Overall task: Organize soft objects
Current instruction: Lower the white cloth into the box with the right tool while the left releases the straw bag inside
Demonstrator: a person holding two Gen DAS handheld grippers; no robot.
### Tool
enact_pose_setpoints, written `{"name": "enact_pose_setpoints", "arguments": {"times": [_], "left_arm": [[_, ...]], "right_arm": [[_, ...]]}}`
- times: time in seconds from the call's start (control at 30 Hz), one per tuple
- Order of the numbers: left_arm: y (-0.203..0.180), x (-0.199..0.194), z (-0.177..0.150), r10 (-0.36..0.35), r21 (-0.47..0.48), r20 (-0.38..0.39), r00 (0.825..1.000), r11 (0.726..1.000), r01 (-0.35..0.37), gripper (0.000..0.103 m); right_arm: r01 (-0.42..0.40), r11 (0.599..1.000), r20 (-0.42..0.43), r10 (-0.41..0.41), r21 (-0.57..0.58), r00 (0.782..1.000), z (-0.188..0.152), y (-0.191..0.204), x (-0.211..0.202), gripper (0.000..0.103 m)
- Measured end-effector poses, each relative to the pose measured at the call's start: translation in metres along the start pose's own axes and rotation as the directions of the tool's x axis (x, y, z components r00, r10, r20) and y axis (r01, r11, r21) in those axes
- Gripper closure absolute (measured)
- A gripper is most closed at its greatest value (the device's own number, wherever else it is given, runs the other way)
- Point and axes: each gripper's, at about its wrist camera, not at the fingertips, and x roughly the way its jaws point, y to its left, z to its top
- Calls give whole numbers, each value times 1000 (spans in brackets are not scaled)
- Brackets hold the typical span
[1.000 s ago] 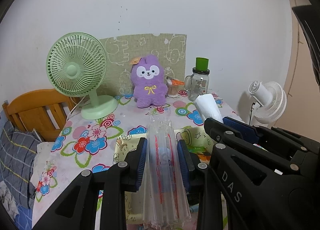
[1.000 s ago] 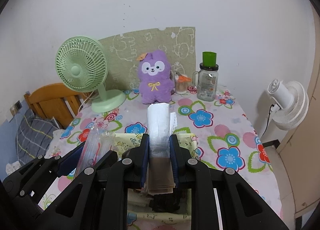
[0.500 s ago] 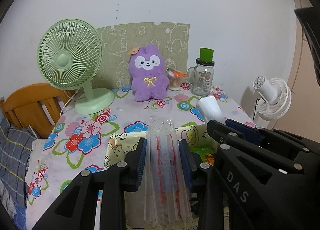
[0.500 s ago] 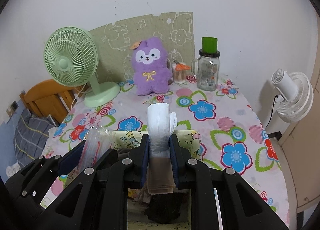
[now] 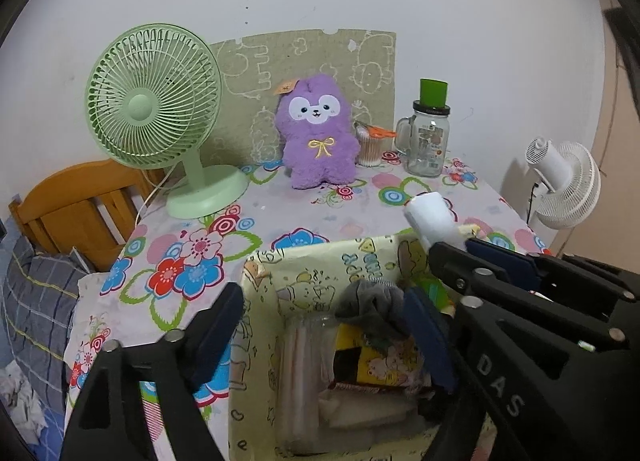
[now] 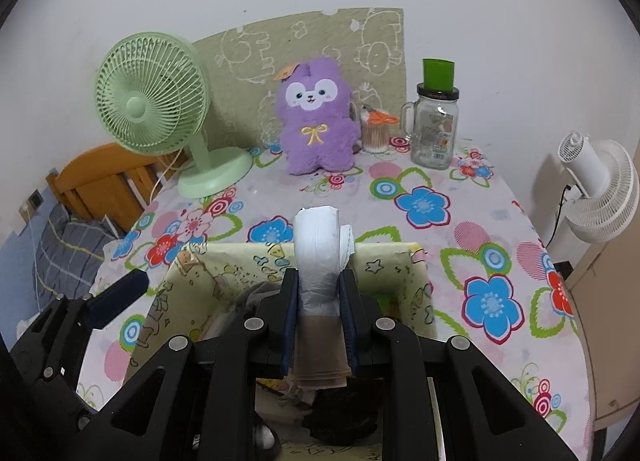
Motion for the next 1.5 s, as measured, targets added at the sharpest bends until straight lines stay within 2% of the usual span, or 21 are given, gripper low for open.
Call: {"name": "enact_pose_setpoints", "arguments": {"times": [0.2, 0.47, 0.67, 0.77, 0.87, 0.97, 1.0, 1.03, 1.5], "left_arm": [[-4, -8, -12, 9, 55, -2, 1000, 998, -9, 14], [6, -13, -20, 19, 27, -12, 1000, 999, -18, 13], [8, -17, -28, 25, 17, -20, 999, 1000, -25, 13], [8, -20, -31, 25, 15, -23, 999, 1000, -24, 13], [7, -22, -35, 35, 18, -20, 999, 999, -34, 13], [10, -25, -39, 47, 12, -18, 999, 999, -47, 12], [10, -26, -40, 39, 8, -19, 999, 999, -39, 10], [11, -28, -41, 31, 1, -18, 999, 1000, -31, 9], [8, -47, -51, 21, 1, 6, 1000, 1000, -21, 9]], "right_arm": [[-14, 1000, -20, 14, -1, 1000, -9, 5, 5, 81], [-71, 997, -32, 71, 1, 997, -18, 11, 2, 80], [-80, 996, -38, 79, -26, 996, -25, 17, 0, 77], [-60, 997, -37, 59, -45, 998, -28, 19, -2, 73], [3, 997, -21, -4, -76, 1000, -33, 21, -6, 60], [21, 996, -2, -21, -84, 1000, -36, 21, -11, 41], [8, 997, -2, -8, -81, 1000, -37, 20, -12, 32], [0, 997, -1, 0, -81, 1000, -39, 20, -13, 30], [-4, 997, 17, 6, -72, 1000, -51, 25, -30, 29]]}}
